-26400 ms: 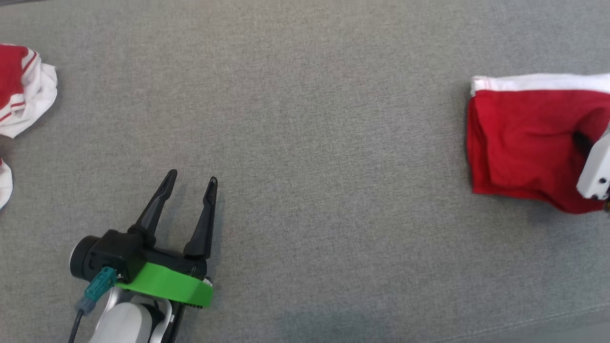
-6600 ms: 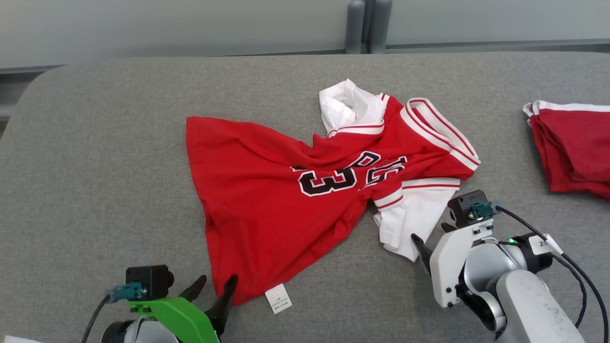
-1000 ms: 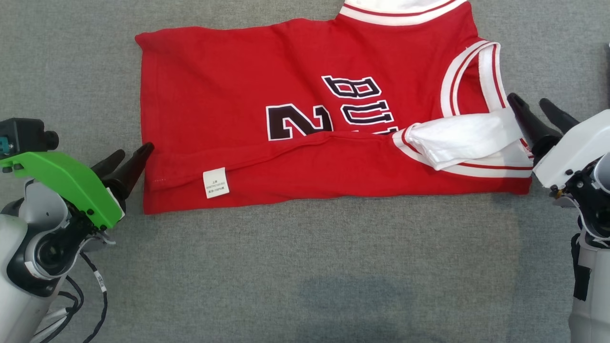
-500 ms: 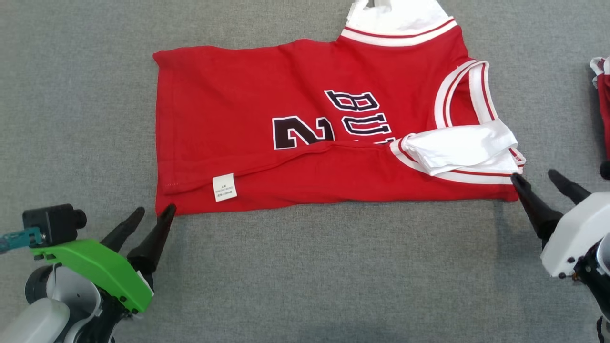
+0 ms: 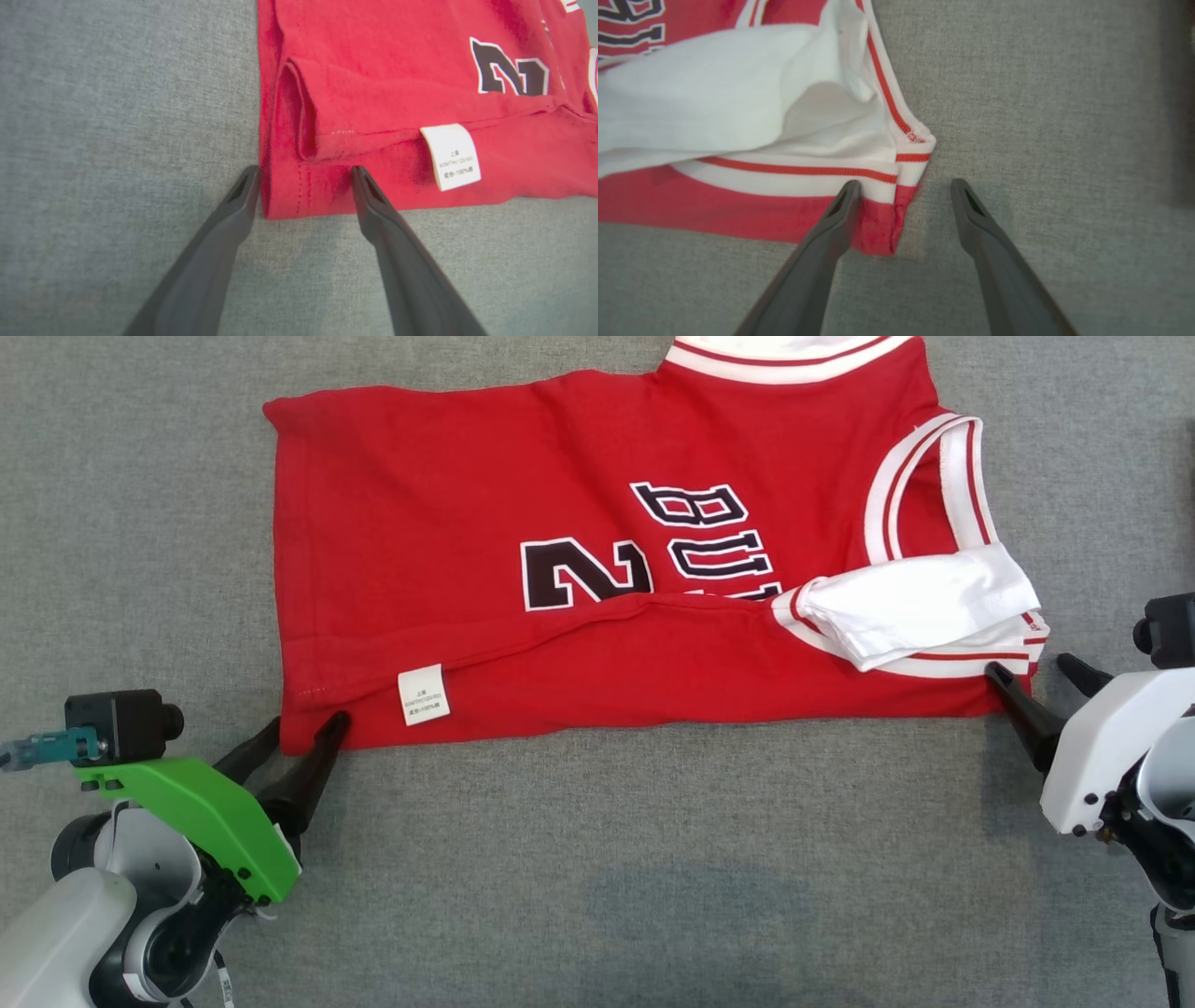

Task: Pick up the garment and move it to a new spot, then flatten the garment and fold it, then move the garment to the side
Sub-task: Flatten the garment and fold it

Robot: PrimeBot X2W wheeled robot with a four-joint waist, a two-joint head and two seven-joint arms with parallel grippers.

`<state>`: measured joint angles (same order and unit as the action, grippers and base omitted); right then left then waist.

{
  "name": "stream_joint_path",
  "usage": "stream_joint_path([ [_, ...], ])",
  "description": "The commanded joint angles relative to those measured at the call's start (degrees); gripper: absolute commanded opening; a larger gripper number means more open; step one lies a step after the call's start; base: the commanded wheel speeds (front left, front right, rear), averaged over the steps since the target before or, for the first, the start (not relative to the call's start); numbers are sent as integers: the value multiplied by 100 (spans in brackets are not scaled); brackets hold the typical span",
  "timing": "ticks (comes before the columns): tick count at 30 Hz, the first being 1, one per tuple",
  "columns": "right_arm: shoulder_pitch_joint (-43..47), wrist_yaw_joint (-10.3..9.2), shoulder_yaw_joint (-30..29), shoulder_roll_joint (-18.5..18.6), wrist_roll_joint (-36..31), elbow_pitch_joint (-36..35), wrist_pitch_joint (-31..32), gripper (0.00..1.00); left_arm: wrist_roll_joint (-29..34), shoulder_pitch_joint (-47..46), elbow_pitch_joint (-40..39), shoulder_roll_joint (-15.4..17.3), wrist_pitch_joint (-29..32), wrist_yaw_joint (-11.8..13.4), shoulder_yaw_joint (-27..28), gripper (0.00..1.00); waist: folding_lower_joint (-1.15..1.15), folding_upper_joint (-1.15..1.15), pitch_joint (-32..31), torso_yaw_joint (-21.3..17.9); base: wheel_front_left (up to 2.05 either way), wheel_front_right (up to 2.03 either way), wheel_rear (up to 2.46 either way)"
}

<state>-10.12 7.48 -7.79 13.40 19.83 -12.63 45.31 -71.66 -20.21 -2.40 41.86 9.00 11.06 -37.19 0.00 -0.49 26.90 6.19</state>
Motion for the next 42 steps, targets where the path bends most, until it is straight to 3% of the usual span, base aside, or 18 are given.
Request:
stream_joint_path([
  [1, -64, 2, 42, 11, -17, 132, 35, 100, 40, -98, 116, -26, 43, -36, -29, 100, 0, 49, 30, -1, 0, 0, 0],
  [6, -14, 2, 127, -32, 64, 313, 222, 100, 109, -109, 318, -21, 124, -107, -140, 100, 0, 49, -11, 3, 0, 0, 0],
  [15, 330, 2, -22, -24, 321, -56, 551, 100, -48, 189, 230, 94, 160, -182, -172, 100, 0, 49, -42, -24, 0, 0, 0],
  [20, 186, 3, 108, -129, 406, 16, 658, 100, -176, 109, 277, -34, 213, -228, -153, 100, 0, 49, -17, -29, 0, 0, 0],
  [21, 125, 3, 123, -164, 432, 43, 664, 100, -174, 78, 298, -54, 219, -238, -149, 87, 0, 49, -11, -31, 0, 0, 0],
  [22, 70, 3, 153, -200, 456, 76, 682, 100, -180, 47, 325, -70, 247, -251, -160, 48, 0, 49, -8, -29, 0, 0, 0],
  [23, 27, 4, 180, -232, 485, 120, 698, 100, -187, 22, 358, -88, 267, -275, -173, 31, 0, 49, -8, -24, 0, 0, 0],
  [24, -10, 4, 197, -279, 533, 181, 729, 100, -217, 7, 399, -123, 263, -298, -172, 2, 0, 49, -13, -18, 0, 0, 0],
  [25, -22, 9, 243, -306, 594, 242, 799, 100, -233, -16, 424, -137, 309, -346, -196, 0, 0, 49, -18, -13, 0, 0, 0],
  [26, -45, 12, 318, -319, 685, 278, 868, 81, -252, -38, 440, -155, 332, -386, -212, 0, 0, 49, -23, -8, 0, 0, 0],
  [28, -39, 18, 461, -316, 947, 333, 1109, 0, -247, -85, 452, -141, 402, -506, -241, 0, 0, 49, -40, -1, 0, 0, 0],
  [35, -320, 6, 91, -311, 1587, 76, 1551, 0, -547, -135, 369, 27, 631, -709, -104, 0, 0, 49, -153, -6, 0, 0, 0],
  [42, -741, 3, -647, -538, 1871, -235, 2422, 0, -1071, -362, -144, 629, 1122, -797, 348, 0, 0, 49, -388, -31, 0, 0, 0],
])
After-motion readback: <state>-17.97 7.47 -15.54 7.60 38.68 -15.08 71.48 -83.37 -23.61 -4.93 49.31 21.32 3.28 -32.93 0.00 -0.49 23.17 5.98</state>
